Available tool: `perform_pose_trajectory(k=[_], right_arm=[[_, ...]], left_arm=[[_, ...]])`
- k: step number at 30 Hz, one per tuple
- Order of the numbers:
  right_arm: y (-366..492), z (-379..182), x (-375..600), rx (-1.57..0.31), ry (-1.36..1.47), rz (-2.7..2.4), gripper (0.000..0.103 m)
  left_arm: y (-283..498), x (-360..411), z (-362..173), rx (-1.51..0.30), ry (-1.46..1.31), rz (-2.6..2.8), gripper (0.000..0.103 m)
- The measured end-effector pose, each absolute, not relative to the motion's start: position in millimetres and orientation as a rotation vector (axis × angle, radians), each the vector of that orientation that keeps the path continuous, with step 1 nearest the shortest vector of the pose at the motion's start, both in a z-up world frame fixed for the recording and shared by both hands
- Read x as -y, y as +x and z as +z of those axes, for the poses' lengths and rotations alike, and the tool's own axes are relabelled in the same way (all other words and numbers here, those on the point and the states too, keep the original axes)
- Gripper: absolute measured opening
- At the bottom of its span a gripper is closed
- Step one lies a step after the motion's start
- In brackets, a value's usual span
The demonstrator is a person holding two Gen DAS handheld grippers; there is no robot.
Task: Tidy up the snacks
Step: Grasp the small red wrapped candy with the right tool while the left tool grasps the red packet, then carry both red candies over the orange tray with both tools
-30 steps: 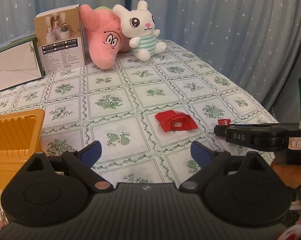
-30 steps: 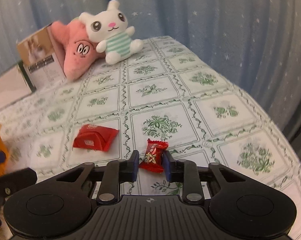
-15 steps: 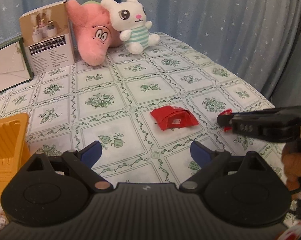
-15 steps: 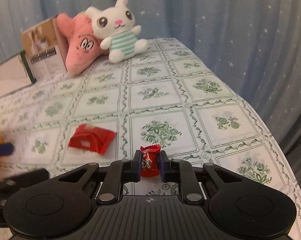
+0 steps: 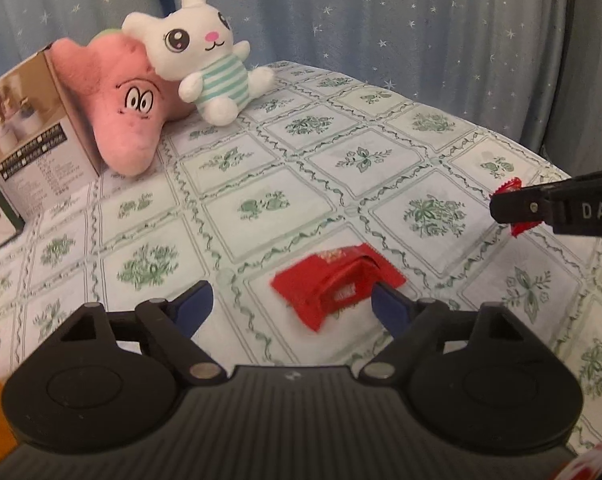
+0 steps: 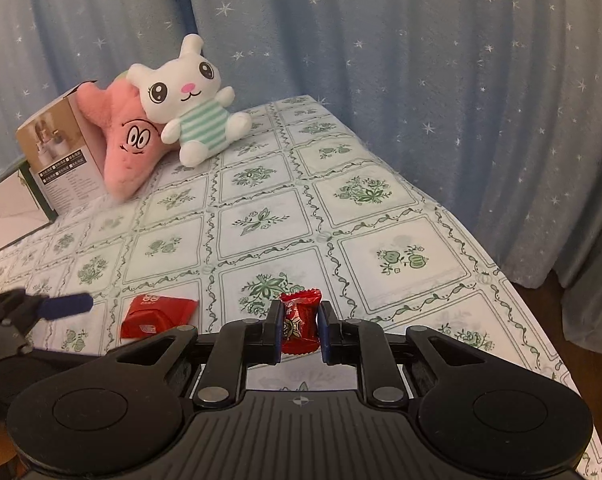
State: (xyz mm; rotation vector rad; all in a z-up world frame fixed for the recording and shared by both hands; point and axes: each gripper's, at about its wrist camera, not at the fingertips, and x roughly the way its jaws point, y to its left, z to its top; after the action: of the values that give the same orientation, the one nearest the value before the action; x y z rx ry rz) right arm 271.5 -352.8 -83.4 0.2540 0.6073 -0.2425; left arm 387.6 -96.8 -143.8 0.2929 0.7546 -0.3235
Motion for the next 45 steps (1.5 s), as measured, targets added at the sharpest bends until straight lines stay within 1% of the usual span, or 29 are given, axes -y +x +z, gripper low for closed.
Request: perform_pose_trajectory(k=[5, 7, 8, 10, 11, 13, 16, 17, 20, 21, 25, 35, 45], right_arm=[[275, -86, 350, -0.614, 0.252, -0.227, 0.018], [275, -86, 349, -0.612, 0.255, -0.224, 0.018], [276, -86, 349, -0.611, 0.255, -0.224, 0.018], [276, -86, 348, -0.611, 0.255, -0.224, 0.018], [277, -86, 348, -0.613, 0.255, -0.225, 0.018], [277, -86, 348, -0.617, 0.256, -0.225, 0.018], [278, -87, 349, -0.619, 0.260, -0.225, 0.018], [278, -87, 349, -0.620, 0.260, -0.224, 0.018], [278, -87, 348, -0.621, 0.259, -0.221, 0.018], [278, -88, 348, -0.623, 0.260, -0.221, 0.018], [278, -88, 348, -0.623, 0.272, -0.215, 0.018], [257, -78, 327, -0.613, 0.282, -0.147, 0.018], [188, -78, 269, -0.632, 0.254, -0.122, 0.018]], left_arm=[[399, 105, -148, -0.751, 0.336, -0.344, 0.084], [404, 104, -148, -0.767, 0.309, -0.379, 0.075], [406, 104, -148, -0.773, 0.301, -0.396, 0.073], [410, 105, -146, -0.783, 0.300, -0.428, 0.064], [412, 106, -146, -0.791, 0.296, -0.448, 0.061], [416, 106, -145, -0.812, 0.270, -0.473, 0.051], [421, 106, -144, -0.839, 0.229, -0.491, 0.040], [422, 107, -144, -0.843, 0.227, -0.494, 0.038], [422, 108, -142, -0.861, 0.208, -0.490, 0.028], [421, 108, -141, -0.867, 0.199, -0.480, 0.027], [406, 100, -139, -0.872, 0.125, -0.420, 0.024], [337, 77, -126, -0.857, -0.015, -0.277, 0.024], [253, 39, -93, -0.854, -0.104, -0.214, 0.024]])
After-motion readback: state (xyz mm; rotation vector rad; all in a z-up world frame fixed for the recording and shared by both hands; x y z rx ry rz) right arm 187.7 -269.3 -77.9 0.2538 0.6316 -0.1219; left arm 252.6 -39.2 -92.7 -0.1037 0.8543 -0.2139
